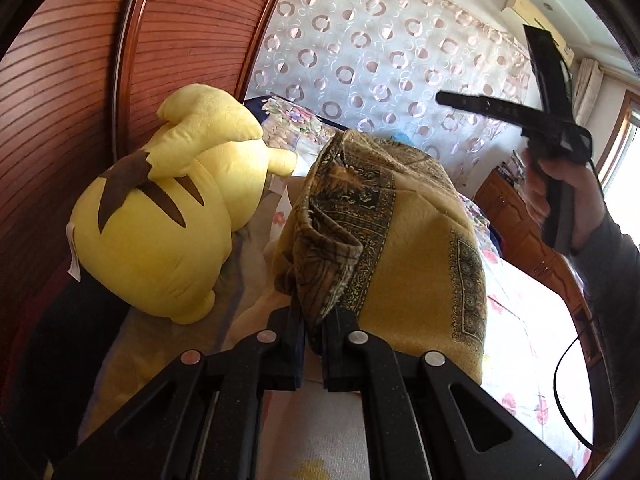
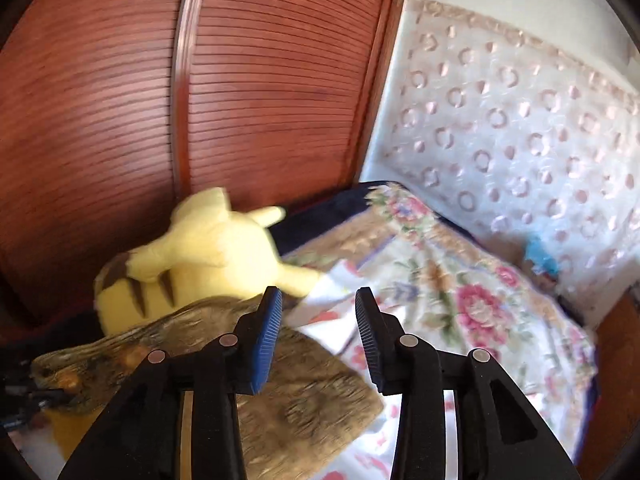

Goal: Fold small clothes

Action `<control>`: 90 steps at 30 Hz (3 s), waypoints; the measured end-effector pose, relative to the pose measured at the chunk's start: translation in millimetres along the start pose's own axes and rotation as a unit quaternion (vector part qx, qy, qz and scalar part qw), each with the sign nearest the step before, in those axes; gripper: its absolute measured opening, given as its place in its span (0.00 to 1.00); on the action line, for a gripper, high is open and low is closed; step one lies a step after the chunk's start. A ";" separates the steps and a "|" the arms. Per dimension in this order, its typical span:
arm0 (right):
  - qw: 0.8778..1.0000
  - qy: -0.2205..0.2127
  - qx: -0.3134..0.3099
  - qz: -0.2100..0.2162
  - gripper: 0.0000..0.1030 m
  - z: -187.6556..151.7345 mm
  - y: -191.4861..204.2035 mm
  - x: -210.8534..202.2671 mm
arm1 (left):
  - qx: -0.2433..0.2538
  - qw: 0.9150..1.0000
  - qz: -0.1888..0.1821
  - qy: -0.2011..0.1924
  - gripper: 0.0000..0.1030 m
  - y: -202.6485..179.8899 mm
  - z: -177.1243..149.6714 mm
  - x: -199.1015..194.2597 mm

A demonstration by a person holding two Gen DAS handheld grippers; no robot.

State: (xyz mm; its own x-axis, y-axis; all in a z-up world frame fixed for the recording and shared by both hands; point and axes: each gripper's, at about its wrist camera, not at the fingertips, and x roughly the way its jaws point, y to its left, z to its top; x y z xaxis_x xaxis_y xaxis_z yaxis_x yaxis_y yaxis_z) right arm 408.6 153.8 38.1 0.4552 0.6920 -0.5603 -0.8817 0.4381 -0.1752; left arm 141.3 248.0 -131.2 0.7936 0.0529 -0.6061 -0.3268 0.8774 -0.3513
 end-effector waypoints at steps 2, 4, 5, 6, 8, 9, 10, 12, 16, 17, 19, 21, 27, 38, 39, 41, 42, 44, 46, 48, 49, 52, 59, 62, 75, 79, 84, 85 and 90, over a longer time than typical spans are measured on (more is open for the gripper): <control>0.999 0.016 0.006 0.040 0.38 -15.0 6.0 5.2 | 0.003 1.000 0.012 0.001 0.08 -1.3 1.0 -0.7; 0.998 0.035 0.005 0.056 0.38 -29.0 11.7 18.3 | 0.011 1.000 0.026 0.000 0.10 -2.4 3.4 -3.1; 0.997 0.042 0.008 0.065 0.38 -35.8 7.8 21.6 | 0.021 0.999 0.030 -0.002 0.12 -3.9 3.3 -5.6; 0.996 0.047 0.012 0.073 0.38 -43.2 11.3 25.7 | 0.026 0.999 0.035 -0.002 0.14 -3.4 4.3 -6.1; 0.995 0.044 0.023 0.085 0.38 -47.2 12.1 32.7 | 0.039 0.998 0.047 -0.010 0.37 -4.9 5.2 -13.8; 0.995 0.037 0.029 0.092 0.38 -49.8 13.4 32.8 | 0.039 0.998 0.046 -0.016 0.43 -4.7 6.6 -18.1; 0.994 0.034 0.030 0.098 0.38 -51.9 12.4 28.6 | 0.039 0.998 0.046 -0.023 0.56 -4.6 7.6 -23.6; 0.993 0.034 0.035 0.110 0.38 -59.5 19.4 27.2 | 0.041 0.996 0.064 -0.039 0.82 -4.2 11.5 -34.1; 0.993 0.062 0.035 0.095 0.38 -89.0 33.9 36.1 | 0.053 0.993 0.085 -0.062 0.89 -10.2 17.4 -51.6; 0.993 0.072 0.030 0.089 0.38 -94.9 36.9 42.9 | 0.057 0.992 0.093 -0.067 0.90 -11.9 18.2 -56.4; 0.995 0.058 0.024 0.082 0.38 -94.7 36.3 42.7 | 0.063 0.991 0.094 -0.073 0.90 -15.0 18.5 -63.8; 0.994 0.061 0.035 0.083 0.38 -89.8 33.1 42.0 | 0.068 0.990 0.093 -0.076 0.90 -17.7 17.9 -70.0; 0.996 0.047 0.059 0.054 0.38 -90.6 39.3 -1.5 | 0.082 0.990 0.084 -0.073 0.91 -32.4 12.3 -80.5; 0.994 -0.027 0.100 -0.018 0.44 -159.3 60.6 -182.2 | 0.146 0.986 0.030 -0.075 0.91 -102.9 -10.5 -96.2; 0.993 -0.032 0.106 -0.027 0.45 -165.9 62.7 -197.5 | 0.150 0.985 0.026 -0.077 0.91 -109.0 -12.5 -97.9; 0.991 -0.039 0.116 -0.047 0.50 -175.3 67.1 -214.0 | 0.159 0.984 0.011 -0.079 0.91 -123.4 -17.8 -101.5; 0.990 -0.044 0.122 -0.055 0.52 -183.1 70.6 -230.1 | 0.164 0.983 0.002 -0.079 0.91 -132.8 -20.8 -103.4; 0.987 -0.047 0.136 -0.070 0.63 -195.9 77.3 -252.3 | 0.172 0.982 -0.001 -0.075 0.91 -147.7 -25.5 -104.9; 0.983 -0.047 0.151 -0.095 0.64 -209.6 83.4 -272.6 | 0.186 0.979 -0.004 -0.077 0.91 -164.1 -31.6 -108.2; 0.978 -0.051 0.166 -0.114 0.67 -222.7 90.1 -293.7 | 0.194 0.978 -0.007 -0.080 0.91 -176.3 -37.3 -112.3; 0.975 -0.053 0.175 -0.124 0.71 -228.1 93.2 -304.4 | 0.195 0.978 -0.007 -0.080 0.91 -180.1 -39.5 -114.6; 0.965 -0.068 0.200 -0.157 0.73 -239.3 103.0 -334.9 | 0.202 0.975 -0.013 -0.096 0.91 -197.0 -46.5 -127.2; 0.943 -0.095 0.237 -0.214 0.73 -262.1 121.5 -390.1 | 0.211 0.972 -0.034 -0.099 0.91 -224.3 -53.4 -137.4; 0.936 -0.100 0.243 -0.234 0.73 -267.9 130.7 -398.4 | 0.215 0.971 -0.042 -0.099 0.91 -234.1 -55.1 -139.1; 0.927 -0.107 0.256 -0.251 0.73 -264.5 147.7 -366.8 | 0.226 0.967 -0.048 -0.109 0.91 -250.9 -60.5 -148.5; 0.927 -0.109 0.259 -0.249 0.73 -264.1 143.3 -365.3 | 0.227 0.967 -0.048 -0.109 0.91 -251.4 -60.9 -148.6; 0.927 -0.110 0.260 -0.247 0.73 -266.0 141.1 -366.1 | 0.228 0.966 -0.048 -0.109 0.91 -252.9 -61.3 -149.4; 0.927 -0.111 0.260 -0.247 0.73 -266.3 140.9 -366.8 | 0.228 0.966 -0.048 -0.109 0.91 -251.6 -60.9 -148.6; 0.927 -0.112 0.260 -0.246 0.73 -267.1 139.9 -368.8 | 0.226 0.967 -0.048 -0.110 0.91 -251.4 -61.3 -148.6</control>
State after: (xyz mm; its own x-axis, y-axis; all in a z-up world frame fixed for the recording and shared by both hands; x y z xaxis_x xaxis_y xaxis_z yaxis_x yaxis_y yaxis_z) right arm 84.2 -193.4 3.9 0.8523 0.4102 -0.3244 -0.4071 0.9098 0.0808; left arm 74.0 -9.6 3.5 0.9154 0.0178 -0.4021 -0.0281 0.9994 -0.0197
